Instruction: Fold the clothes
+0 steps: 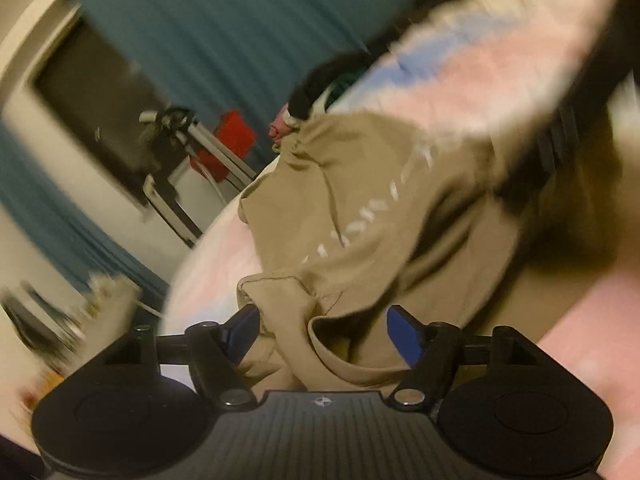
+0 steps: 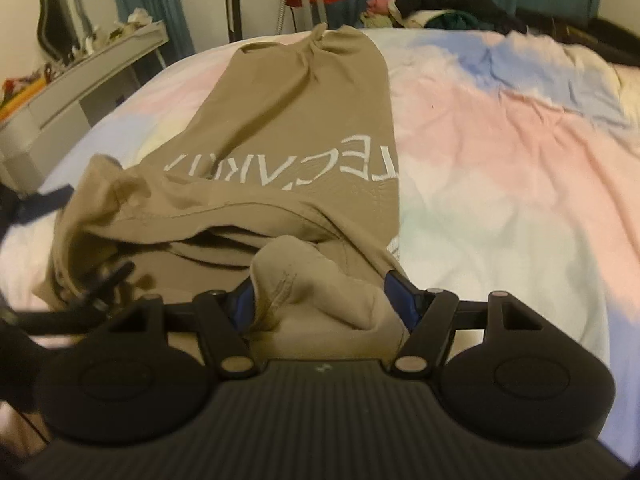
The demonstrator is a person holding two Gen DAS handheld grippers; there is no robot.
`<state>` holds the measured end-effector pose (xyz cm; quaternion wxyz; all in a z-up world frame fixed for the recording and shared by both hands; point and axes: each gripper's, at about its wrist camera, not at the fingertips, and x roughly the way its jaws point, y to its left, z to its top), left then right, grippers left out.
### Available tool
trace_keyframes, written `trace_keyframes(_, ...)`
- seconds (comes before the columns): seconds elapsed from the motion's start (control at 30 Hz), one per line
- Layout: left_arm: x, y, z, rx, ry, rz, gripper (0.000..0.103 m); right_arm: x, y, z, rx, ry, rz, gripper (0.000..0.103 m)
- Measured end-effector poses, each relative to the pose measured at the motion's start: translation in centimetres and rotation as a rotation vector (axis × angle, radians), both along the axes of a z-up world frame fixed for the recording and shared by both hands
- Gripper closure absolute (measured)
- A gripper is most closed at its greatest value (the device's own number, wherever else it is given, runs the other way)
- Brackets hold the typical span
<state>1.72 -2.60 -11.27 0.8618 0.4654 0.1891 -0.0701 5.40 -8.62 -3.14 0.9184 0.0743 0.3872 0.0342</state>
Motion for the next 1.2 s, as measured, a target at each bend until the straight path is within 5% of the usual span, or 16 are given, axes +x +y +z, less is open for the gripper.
trace_keyframes(0.07, 0.7, -0.2, -1.1, 0.068, -0.069, 0.049, 0.026, 0.0, 0.0, -0.1, 0.008, 0.006, -0.003, 0.035)
trace_keyframes(0.3, 2.6, 0.6, 0.5, -0.051, -0.234, 0.202, 0.024, -1.0, -0.8, -0.2, 0.028, 0.018, -0.013, 0.035)
trace_keyframes(0.47, 0.8, 1.3, 4.1, -0.232, -0.357, 0.205, 0.022, -2.0, -1.9, 0.6, 0.077, 0.000, -0.044, 0.034)
trace_keyframes(0.63, -1.3, 1.5, 6.1, -0.335, -0.345, 0.171, 0.022, -2.5, -1.6, 1.6, 0.118, -0.070, -0.019, 0.033)
trace_keyframes(0.87, -3.1, 1.6, 6.8, -0.351, -0.355, 0.181, 0.022, -1.8, 1.1, 2.7, -0.003, -0.196, 0.032, 0.034)
trace_keyframes(1.1, -4.5, 1.8, 7.8, -0.449, -0.441, 0.178, 0.022, 0.6, 2.6, 1.3, -0.235, -0.108, 0.043, 0.034)
trace_keyframes(1.2, -5.1, 2.1, 8.7, -0.488, -0.472, 0.183, 0.022, -1.1, 0.3, 2.4, -0.201, -0.110, -0.008, 0.034)
